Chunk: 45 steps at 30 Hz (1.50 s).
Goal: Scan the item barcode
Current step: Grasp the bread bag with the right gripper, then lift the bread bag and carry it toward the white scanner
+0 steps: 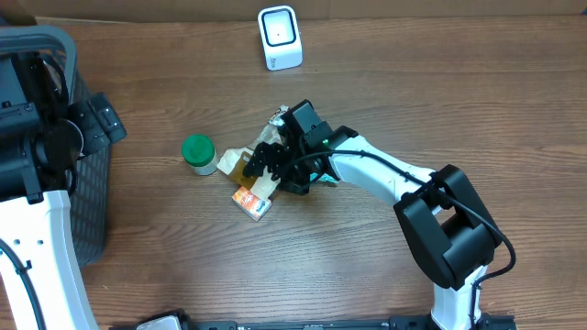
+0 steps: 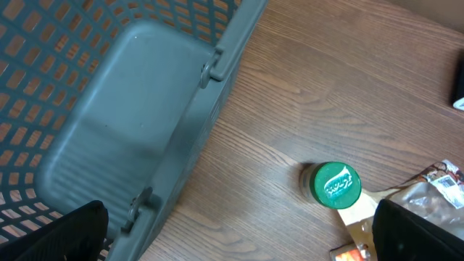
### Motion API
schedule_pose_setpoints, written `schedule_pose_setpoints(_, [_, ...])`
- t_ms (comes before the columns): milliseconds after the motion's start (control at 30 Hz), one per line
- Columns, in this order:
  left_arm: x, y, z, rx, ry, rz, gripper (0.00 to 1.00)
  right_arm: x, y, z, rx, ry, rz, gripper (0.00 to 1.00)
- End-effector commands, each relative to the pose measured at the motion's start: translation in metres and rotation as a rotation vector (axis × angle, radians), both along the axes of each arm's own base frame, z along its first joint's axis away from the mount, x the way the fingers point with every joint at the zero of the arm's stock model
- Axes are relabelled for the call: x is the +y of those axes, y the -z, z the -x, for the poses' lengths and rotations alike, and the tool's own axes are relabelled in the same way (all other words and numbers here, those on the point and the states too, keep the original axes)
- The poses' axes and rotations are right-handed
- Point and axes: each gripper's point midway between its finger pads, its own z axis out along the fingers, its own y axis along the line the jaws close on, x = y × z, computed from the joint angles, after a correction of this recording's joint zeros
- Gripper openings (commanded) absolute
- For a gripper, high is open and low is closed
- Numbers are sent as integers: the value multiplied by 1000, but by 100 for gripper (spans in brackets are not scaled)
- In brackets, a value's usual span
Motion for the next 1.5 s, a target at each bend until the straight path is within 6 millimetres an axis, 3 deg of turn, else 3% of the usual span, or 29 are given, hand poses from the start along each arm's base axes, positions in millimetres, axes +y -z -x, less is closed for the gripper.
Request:
schedule_pose_setpoints(0, [0,-8,2,-28,-10,2,99,-3,-6,-10,-29,54,12,88])
schedule_pose_setpoints(300, [0,-8,2,-28,-10,2,100,-29,10,-42,-178,164,188,71])
schedule_pose_setpoints(500, [0,-8,2,-28,-10,3,99,-23,13,-63,-296,142,175,71])
schedule_pose_setpoints(700, [0,-8,2,-28,-10,3,100,-18,31,-67,-298,131,169,69])
schedule_pose_setpoints(767, [0,-8,2,-28,-10,3,100,-18,34,-67,-298,131,171,54])
schedule_pose_setpoints(833, [0,-8,2,-28,-10,3,100,-18,34,-68,-313,120,175,23])
schedule_pose_setpoints(900, [0,-8,2,-28,-10,3,100,-18,33,-70,-335,97,177,4])
schedule_pose_setpoints(967, [0,-8,2,-28,-10,3,100,-20,33,-70,-333,98,179,4])
schedule_pose_setpoints(1067, [0,-8,2,-28,-10,3,100,-16,19,-68,-360,46,137,4])
schedule_pose_setpoints(1200, [0,-8,2,-28,-10,2,100,-11,-28,-62,-445,-51,73,4])
schedule_pose_setpoints(1333, [0,-8,2,-28,-10,2,99,-13,-77,-40,-484,-179,38,4])
schedule_pose_setpoints(1467, [0,-8,2,-28,-10,3,100,-29,-99,-14,-435,-277,92,4])
